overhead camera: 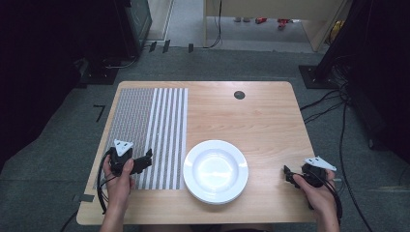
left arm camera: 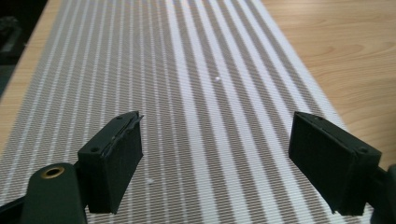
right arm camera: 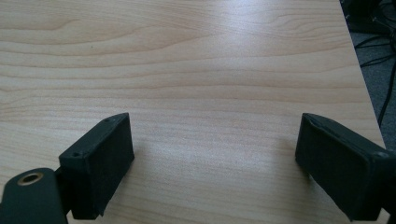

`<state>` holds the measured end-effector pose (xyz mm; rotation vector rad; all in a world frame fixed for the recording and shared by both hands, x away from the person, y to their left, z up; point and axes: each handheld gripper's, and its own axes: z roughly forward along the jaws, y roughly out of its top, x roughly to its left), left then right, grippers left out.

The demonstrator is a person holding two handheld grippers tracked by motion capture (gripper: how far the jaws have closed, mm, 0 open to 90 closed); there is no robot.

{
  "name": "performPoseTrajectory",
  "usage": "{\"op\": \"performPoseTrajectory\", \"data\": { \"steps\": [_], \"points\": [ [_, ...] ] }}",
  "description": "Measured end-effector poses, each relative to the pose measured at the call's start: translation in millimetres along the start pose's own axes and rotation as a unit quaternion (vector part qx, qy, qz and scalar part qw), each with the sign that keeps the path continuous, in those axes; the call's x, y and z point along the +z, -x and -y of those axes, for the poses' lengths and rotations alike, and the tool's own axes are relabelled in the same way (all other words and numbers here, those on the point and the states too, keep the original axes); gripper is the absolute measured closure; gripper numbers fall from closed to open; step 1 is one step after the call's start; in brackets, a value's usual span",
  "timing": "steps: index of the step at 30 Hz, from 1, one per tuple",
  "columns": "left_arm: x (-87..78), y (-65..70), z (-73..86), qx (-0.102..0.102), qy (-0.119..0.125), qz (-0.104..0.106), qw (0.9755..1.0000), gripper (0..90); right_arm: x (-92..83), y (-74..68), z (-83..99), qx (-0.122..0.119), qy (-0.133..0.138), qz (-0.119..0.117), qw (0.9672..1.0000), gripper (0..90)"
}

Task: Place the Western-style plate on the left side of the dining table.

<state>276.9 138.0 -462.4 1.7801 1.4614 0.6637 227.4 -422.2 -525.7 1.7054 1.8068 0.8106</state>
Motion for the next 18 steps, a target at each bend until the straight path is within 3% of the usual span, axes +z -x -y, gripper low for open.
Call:
{"op": "performPoseTrajectory", "data": {
  "steps": [9,15,18],
  "points": [
    [0.7,16.5,3.7,-0.009,0.005,0.050,0.9987,18.0,0.1,-0.2,-0.2,0.001,0.000,0.001,1.0000,11.1],
    [2.0,24.1,5.7,-0.006,0.002,0.063,0.9980,18.0,0.6,-0.8,-0.6,0.005,0.001,0.006,1.0000,11.0],
    [3.4,29.8,6.7,-0.011,0.000,0.074,0.9972,18.0,0.2,-3.2,-2.6,0.018,-0.006,0.016,0.9997,13.5]
  ]
}}
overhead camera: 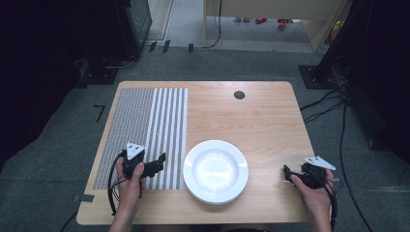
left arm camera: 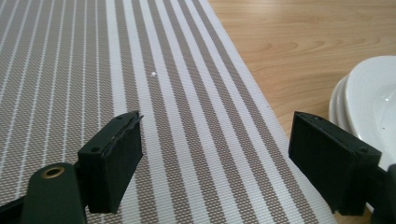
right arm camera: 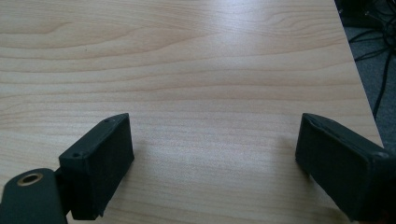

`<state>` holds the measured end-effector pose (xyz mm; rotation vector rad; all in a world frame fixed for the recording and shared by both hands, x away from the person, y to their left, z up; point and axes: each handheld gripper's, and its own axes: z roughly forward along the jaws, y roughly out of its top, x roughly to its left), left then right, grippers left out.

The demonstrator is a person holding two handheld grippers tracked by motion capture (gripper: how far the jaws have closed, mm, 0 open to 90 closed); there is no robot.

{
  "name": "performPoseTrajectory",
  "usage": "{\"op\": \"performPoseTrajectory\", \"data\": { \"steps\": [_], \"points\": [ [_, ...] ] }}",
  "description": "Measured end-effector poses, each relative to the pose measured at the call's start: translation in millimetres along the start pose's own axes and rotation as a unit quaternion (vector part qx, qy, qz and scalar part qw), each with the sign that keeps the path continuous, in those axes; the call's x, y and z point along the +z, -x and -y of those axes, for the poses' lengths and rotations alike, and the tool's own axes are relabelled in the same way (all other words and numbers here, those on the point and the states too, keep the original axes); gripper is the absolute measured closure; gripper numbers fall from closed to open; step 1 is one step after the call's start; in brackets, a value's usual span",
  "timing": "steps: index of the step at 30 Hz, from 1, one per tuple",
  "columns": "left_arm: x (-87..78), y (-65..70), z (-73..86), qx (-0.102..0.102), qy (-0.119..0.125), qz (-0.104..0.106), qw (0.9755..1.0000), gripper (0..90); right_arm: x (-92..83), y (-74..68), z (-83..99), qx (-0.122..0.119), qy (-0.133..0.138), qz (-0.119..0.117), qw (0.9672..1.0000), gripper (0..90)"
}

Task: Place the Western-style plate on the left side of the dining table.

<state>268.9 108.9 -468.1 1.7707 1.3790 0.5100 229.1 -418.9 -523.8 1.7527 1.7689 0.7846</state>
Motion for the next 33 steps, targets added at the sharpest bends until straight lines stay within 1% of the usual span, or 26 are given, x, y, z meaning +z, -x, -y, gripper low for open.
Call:
{"op": "performPoseTrajectory", "data": {
  "steps": [3,5,7,10,11,12,13,14,15,16,17,18,19,20,21,22,24,25,26,27,28,29,30,31,32,33],
  "points": [
    [0.8,3.6,0.2,-0.001,-0.003,0.006,1.0000,18.0,-0.3,-1.9,-0.9,0.011,0.002,0.001,0.9999,14.1],
    [2.0,7.4,0.6,-0.004,-0.006,0.011,0.9999,17.0,-3.1,-7.7,-3.6,0.025,0.015,-0.019,0.9994,14.3],
    [3.2,11.4,1.2,-0.005,-0.010,0.024,0.9997,16.9,-5.0,-10.9,-5.2,0.028,0.021,-0.022,0.9991,14.3],
    [4.8,18.7,1.9,-0.003,-0.016,0.036,0.9992,16.9,-12.7,-28.7,-13.0,0.029,0.043,-0.045,0.9977,14.4],
    [5.4,23.2,2.3,-0.004,-0.016,0.049,0.9987,16.8,-14.4,-33.9,-14.8,0.029,0.046,-0.049,0.9973,14.6],
    [5.4,23.2,2.3,-0.004,-0.016,0.049,0.9987,16.1,-14.4,-33.9,-14.8,0.029,0.046,-0.049,0.9973,14.6],
    [5.7,25.3,2.3,-0.004,-0.017,0.055,0.9983,15.8,-17.7,-44.5,-18.1,0.025,0.054,-0.060,0.9964,15.0],
    [6.1,27.0,2.2,-0.004,-0.020,0.058,0.9981,15.8,-17.7,-44.5,-18.1,0.025,0.054,-0.060,0.9964,15.0],
    [6.6,28.7,2.4,-0.007,-0.022,0.062,0.9978,15.8,-20.6,-54.2,-21.0,0.028,0.061,-0.072,0.9951,16.7],
    [7.3,31.4,3.3,-0.009,-0.021,0.076,0.9969,15.9,-21.9,-58.5,-22.1,0.030,0.064,-0.079,0.9944,17.7],
    [7.3,31.4,3.3,-0.009,-0.021,0.076,0.9969,15.9,-21.9,-58.5,-22.1,0.030,0.064,-0.079,0.9944,17.7],
    [8.1,32.9,3.8,-0.011,-0.025,0.082,0.9963,15.9,-23.2,-62.7,-23.0,0.033,0.066,-0.086,0.9936,18.8],
    [10.1,36.6,4.7,-0.012,-0.034,0.089,0.9954,16.2,-26.1,-70.8,-24.3,0.036,0.071,-0.101,0.9918,21.5],
    [10.6,38.5,5.4,-0.011,-0.035,0.092,0.9950,17.0,-27.5,-74.6,-24.8,0.036,0.075,-0.108,0.9907,24.2],
    [10.6,38.5,5.4,-0.011,-0.035,0.092,0.9950,17.1,-27.5,-74.6,-24.8,0.036,0.075,-0.108,0.9907,24.2],
    [11.1,40.8,5.9,-0.009,-0.037,0.096,0.9947,18.2,-30.7,-81.3,-25.5,0.043,0.085,-0.120,0.9882,33.7],
    [11.6,48.1,7.5,0.003,-0.040,0.102,0.9939,26.4,-33.1,-86.2,-25.8,0.051,0.091,-0.142,0.9844,44.7],
    [11.6,48.1,7.5,0.003,-0.040,0.102,0.9939,27.3,-33.1,-86.2,-25.8,0.051,0.091,-0.142,0.9844,44.7],
    [11.9,52.4,8.5,0.006,-0.043,0.110,0.9929,31.1,-34.9,-91.8,-25.6,0.055,0.088,-0.160,0.9815,50.7],
    [11.9,52.4,8.5,0.006,-0.043,0.110,0.9929,35.2,-34.9,-91.8,-25.6,0.055,0.088,-0.160,0.9815,50.7],
    [11.9,54.3,9.0,0.008,-0.044,0.115,0.9923,37.9,-35.5,-97.3,-24.5,0.051,0.084,-0.161,0.9819,55.2],
    [12.1,56.2,9.6,0.009,-0.046,0.120,0.9917,37.9,-35.5,-97.3,-24.5,0.051,0.084,-0.161,0.9819,55.2],
    [12.2,57.6,10.0,0.011,-0.049,0.126,0.9908,41.8,-35.4,-99.5,-23.8,0.051,0.082,-0.163,0.9819,57.2],
    [12.5,58.6,11.1,0.007,-0.047,0.137,0.9894,49.4,-34.5,-103.0,-22.4,0.056,0.081,-0.170,0.9805,59.4],
    [12.5,58.6,11.1,0.007,-0.047,0.137,0.9894,52.1,-34.5,-103.0,-22.4,0.056,0.081,-0.170,0.9805,59.4],
    [13.0,58.7,11.6,0.004,-0.048,0.139,0.9891,52.1,-34.0,-104.7,-21.8,0.059,0.081,-0.179,0.9787,60.5]
  ]
}}
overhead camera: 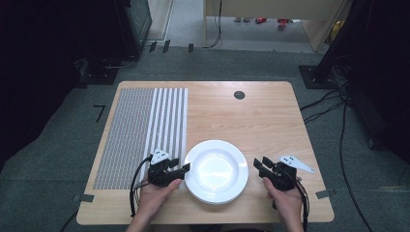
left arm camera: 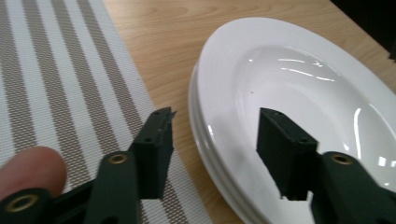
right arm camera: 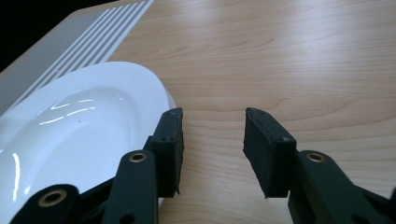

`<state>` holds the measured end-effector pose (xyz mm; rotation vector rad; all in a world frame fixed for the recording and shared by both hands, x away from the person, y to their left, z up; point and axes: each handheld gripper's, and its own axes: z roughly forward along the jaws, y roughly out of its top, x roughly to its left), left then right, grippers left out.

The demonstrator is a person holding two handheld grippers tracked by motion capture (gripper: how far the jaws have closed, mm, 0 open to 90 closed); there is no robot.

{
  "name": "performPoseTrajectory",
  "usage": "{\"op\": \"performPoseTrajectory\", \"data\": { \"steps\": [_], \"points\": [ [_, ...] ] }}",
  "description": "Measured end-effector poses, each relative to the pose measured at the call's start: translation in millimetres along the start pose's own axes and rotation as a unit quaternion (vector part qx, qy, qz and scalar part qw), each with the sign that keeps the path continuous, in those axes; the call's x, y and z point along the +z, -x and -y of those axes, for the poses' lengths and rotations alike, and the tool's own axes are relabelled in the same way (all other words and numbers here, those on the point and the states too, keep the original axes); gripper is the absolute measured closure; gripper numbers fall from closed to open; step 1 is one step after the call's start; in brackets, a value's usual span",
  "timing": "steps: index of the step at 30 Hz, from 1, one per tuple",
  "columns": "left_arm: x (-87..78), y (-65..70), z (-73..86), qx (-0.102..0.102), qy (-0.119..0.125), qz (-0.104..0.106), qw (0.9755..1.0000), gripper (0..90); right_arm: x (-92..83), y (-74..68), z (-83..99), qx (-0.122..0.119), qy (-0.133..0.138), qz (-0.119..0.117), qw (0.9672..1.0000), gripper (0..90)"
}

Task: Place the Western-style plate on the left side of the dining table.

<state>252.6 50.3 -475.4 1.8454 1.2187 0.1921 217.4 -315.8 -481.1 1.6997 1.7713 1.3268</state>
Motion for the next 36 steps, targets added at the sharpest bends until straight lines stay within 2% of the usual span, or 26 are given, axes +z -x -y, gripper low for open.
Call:
{"op": "performPoseTrajectory", "data": {
  "steps": [1,2,6,8,9,10,11,12,16,17,21,23,26,33,36],
  "points": [
    [0.7,-0.1,0.4,-0.001,-0.002,0.000,1.0000,56.7,1.3,-3.2,2.0,0.015,-0.001,-0.016,0.9998,62.8],
    [1.2,-0.2,0.9,-0.001,-0.004,0.000,1.0000,57.8,2.2,-4.7,2.1,0.019,-0.013,-0.025,0.9994,63.2],
    [2.3,-0.7,1.6,0.000,-0.013,0.003,0.9999,63.6,4.0,-8.7,3.8,0.024,-0.024,-0.022,0.9992,65.7],
    [2.4,-0.4,1.6,0.000,-0.014,0.007,0.9999,64.5,4.4,-8.9,4.4,0.041,-0.031,-0.033,0.9981,71.4],
    [2.7,0.1,1.7,0.001,-0.016,0.009,0.9998,65.5,5.4,-8.7,5.1,0.044,-0.044,-0.043,0.9971,75.7],
    [3.0,0.4,1.9,0.000,-0.015,0.008,0.9998,65.6,6.1,-8.5,6.0,0.047,-0.046,-0.049,0.9966,77.3],
    [3.0,0.4,1.9,0.000,-0.015,0.008,0.9998,65.3,6.1,-8.5,6.0,0.047,-0.046,-0.049,0.9966,77.3],
    [3.0,0.3,2.0,0.000,-0.016,0.009,0.9998,65.4,7.1,-8.8,7.7,0.058,-0.046,-0.061,0.9954,79.0],
    [3.5,-0.4,2.8,-0.002,-0.017,0.016,0.9997,64.8,8.9,-9.3,9.5,0.072,-0.051,-0.061,0.9942,79.4],
    [3.4,-0.4,2.8,-0.003,-0.017,0.016,0.9997,64.8,9.9,-9.0,10.6,0.086,-0.050,-0.068,0.9927,80.4],
    [2.8,-0.3,2.7,-0.001,-0.018,0.016,0.9997,65.5,10.5,-7.8,14.0,0.119,-0.034,-0.065,0.9901,84.9],
    [3.0,-1.1,2.8,-0.003,-0.019,0.018,0.9997,65.6,10.3,-4.5,14.6,0.145,-0.034,-0.073,0.9862,85.5],
    [4.2,-2.0,3.3,-0.004,-0.023,0.022,0.9995,64.8,9.9,-2.1,14.4,0.164,-0.039,-0.083,0.9822,85.4],
    [5.1,-0.9,2.9,-0.003,-0.028,0.022,0.9994,61.9,8.8,-0.5,13.7,0.177,-0.046,-0.090,0.9790,85.2],
    [5.1,0.0,2.5,0.001,-0.031,0.021,0.9993,60.6,8.5,-0.7,13.4,0.177,-0.049,-0.091,0.9788,85.0]
  ]
}}
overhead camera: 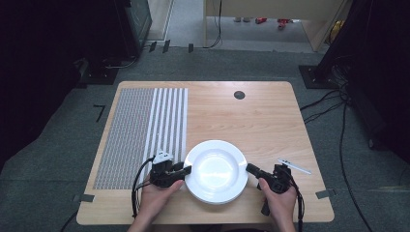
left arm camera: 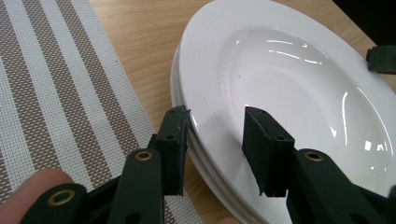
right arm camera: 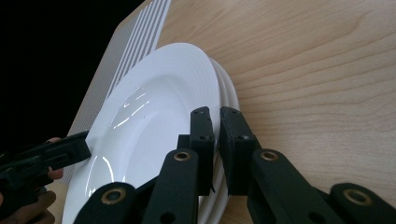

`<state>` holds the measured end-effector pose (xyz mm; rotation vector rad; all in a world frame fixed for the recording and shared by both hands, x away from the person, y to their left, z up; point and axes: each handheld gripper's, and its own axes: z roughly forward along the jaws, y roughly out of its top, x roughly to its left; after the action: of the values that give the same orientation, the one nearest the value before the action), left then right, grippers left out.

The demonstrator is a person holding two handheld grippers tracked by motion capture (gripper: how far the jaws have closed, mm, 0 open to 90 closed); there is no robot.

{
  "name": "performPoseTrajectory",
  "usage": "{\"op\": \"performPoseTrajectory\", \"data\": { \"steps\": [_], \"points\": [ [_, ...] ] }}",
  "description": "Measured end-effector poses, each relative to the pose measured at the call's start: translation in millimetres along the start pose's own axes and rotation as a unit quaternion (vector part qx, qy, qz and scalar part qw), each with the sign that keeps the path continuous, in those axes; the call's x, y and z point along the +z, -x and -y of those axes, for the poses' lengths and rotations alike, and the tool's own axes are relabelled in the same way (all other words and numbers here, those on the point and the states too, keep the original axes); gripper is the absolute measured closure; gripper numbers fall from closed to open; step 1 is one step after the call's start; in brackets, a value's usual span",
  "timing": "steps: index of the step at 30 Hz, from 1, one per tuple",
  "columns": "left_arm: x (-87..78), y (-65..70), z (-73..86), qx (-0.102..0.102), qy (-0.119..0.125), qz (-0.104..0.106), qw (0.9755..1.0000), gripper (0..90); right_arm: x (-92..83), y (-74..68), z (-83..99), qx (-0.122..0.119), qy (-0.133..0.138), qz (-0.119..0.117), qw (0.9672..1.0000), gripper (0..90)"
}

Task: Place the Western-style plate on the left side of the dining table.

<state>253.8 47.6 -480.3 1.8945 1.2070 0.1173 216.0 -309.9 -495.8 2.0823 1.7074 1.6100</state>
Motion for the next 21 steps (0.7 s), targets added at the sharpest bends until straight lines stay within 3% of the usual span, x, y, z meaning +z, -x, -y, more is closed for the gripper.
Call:
{"op": "performPoseTrajectory", "data": {
  "steps": [6,12,16,18,21],
  "points": [
    [5.3,0.1,1.6,0.003,-0.018,0.002,0.9998,49.6,-0.4,-1.3,1.3,0.005,0.009,-0.004,0.9999,85.0],
    [5.2,0.0,1.5,0.003,-0.018,0.000,0.9998,49.7,0.5,-2.5,1.9,0.010,0.012,-0.016,0.9998,82.7],
    [5.4,0.5,1.5,0.003,-0.017,-0.002,0.9999,50.2,1.6,-3.5,3.2,0.036,0.012,-0.041,0.9984,81.8],
    [5.3,0.3,1.6,0.004,-0.017,-0.002,0.9999,50.2,3.5,-5.2,4.1,0.033,0.007,-0.053,0.9980,81.1],
    [5.2,0.1,1.7,0.002,-0.016,-0.001,0.9999,50.4,4.7,-7.2,5.8,0.018,0.017,-0.049,0.9985,80.5]
  ]
}}
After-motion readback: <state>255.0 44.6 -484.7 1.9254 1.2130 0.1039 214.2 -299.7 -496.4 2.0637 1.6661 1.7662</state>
